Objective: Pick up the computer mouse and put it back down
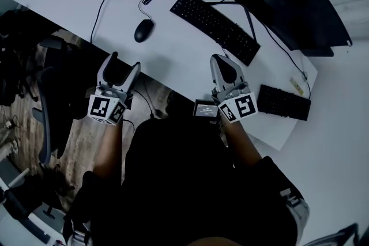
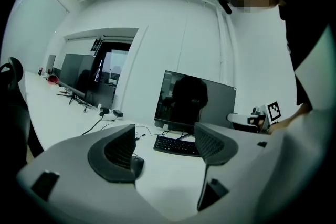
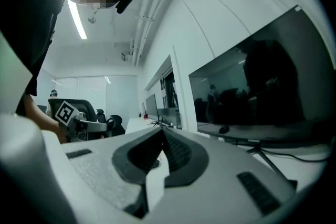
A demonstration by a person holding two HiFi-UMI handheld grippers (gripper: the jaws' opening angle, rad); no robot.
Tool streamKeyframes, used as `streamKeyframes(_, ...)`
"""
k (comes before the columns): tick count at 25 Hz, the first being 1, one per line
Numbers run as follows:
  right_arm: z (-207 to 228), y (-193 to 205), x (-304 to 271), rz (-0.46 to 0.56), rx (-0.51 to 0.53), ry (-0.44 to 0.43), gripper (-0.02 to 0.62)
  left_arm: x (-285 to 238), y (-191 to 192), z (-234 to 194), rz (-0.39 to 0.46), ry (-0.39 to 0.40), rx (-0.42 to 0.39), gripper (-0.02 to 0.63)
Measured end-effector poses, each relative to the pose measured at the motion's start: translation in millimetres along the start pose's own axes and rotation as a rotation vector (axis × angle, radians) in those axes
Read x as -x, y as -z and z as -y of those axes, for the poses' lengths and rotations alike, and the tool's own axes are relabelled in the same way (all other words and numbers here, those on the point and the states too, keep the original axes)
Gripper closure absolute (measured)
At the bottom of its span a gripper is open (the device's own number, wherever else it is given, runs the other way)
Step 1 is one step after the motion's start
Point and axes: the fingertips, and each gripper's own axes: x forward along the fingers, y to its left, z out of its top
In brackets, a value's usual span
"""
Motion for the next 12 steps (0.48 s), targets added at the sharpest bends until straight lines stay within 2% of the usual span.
streamKeyframes(4, 22, 16, -19, -0.027, -0.046, -0.002, 0.592, -33, -6, -9, -0.002, -0.013, 0.048, 0.275)
streamKeyframes(12, 42, 41, -47, -0.052, -0.108, -0.027, 0.592, -82, 8, -27, -0.122, -0.039, -0.031, 0.273)
